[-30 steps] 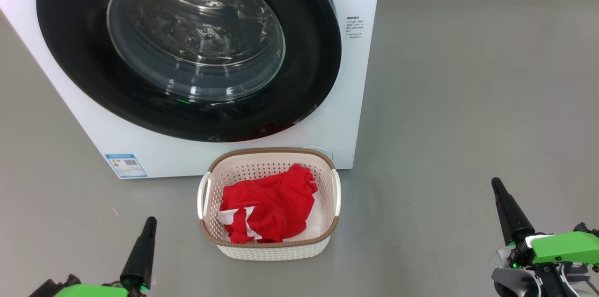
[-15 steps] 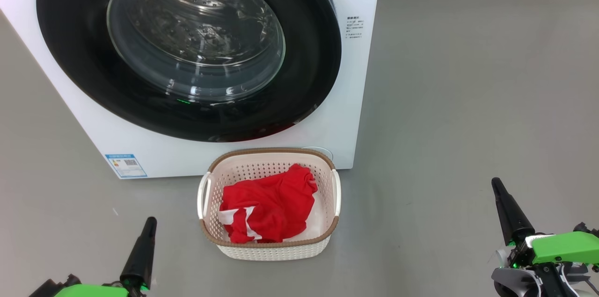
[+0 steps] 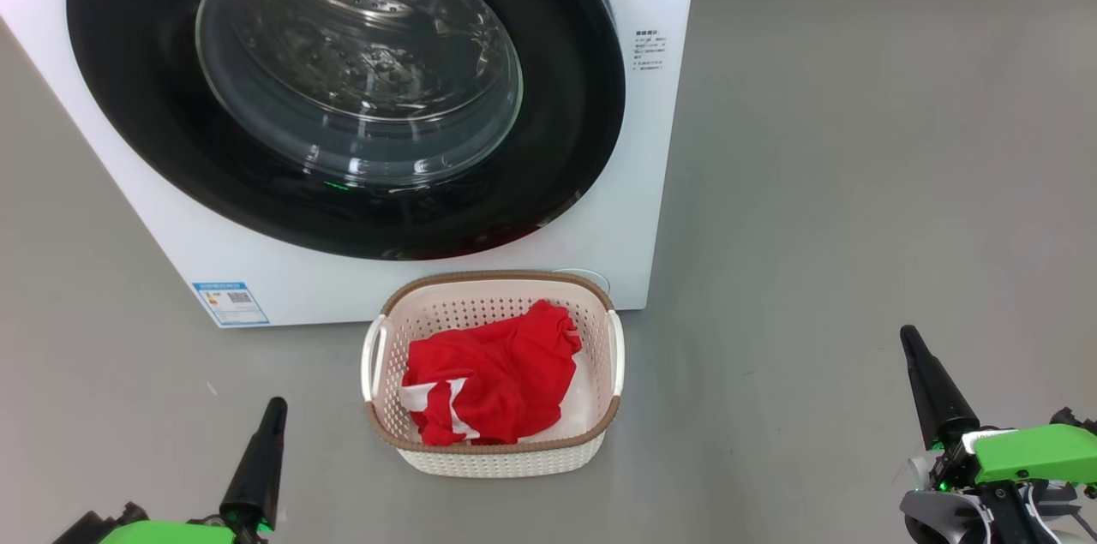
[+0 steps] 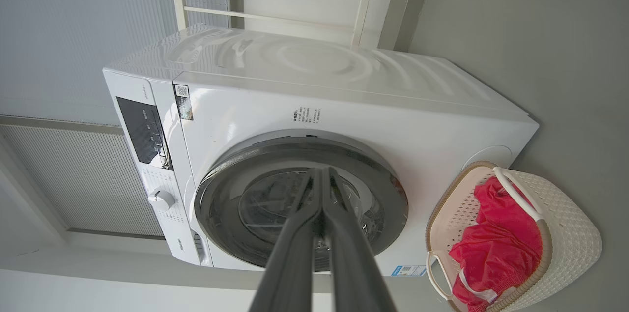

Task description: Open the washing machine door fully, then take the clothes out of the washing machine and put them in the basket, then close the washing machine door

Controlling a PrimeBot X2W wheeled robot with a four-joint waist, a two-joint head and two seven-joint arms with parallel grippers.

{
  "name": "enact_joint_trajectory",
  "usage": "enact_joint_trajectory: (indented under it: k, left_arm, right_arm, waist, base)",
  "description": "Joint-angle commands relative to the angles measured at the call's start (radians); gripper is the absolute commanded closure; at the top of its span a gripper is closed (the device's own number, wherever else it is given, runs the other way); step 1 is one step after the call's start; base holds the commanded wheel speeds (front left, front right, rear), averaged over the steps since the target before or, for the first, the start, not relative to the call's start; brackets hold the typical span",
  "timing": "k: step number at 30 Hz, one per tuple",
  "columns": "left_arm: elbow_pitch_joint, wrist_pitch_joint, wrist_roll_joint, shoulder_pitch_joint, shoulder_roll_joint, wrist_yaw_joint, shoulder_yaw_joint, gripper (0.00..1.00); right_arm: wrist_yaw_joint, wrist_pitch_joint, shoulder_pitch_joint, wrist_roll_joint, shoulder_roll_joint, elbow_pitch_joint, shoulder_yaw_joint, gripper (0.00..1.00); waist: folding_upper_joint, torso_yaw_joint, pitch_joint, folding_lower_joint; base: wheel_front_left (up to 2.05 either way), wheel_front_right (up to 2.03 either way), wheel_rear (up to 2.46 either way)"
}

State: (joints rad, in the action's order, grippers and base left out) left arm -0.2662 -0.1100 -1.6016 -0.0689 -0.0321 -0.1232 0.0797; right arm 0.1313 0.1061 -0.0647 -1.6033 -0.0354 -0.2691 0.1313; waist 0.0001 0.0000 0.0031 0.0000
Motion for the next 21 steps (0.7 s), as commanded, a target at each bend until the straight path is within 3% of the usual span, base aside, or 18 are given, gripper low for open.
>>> enact_joint_trajectory:
  k: [1, 21]
  left_arm:
    - [0.021, -0.003, -0.007, -0.039, -0.018, -0.007, 0.034, 1.0]
    - [0.021, -0.003, -0.007, -0.039, -0.018, -0.007, 0.034, 1.0]
  right_arm:
    - [-0.001, 0.007, -0.043, -0.005, -0.015, 0.024, -0.018, 1.0]
    - [-0.001, 0.007, -0.043, -0.005, -0.015, 0.024, -0.018, 1.0]
  waist:
    - [-0.0001, 0.0, 0.0, 0.0]
    - [-0.0001, 0.0, 0.0, 0.0]
  base:
    - [0.0, 0.0, 0.0]
    - [0.0, 0.0, 0.0]
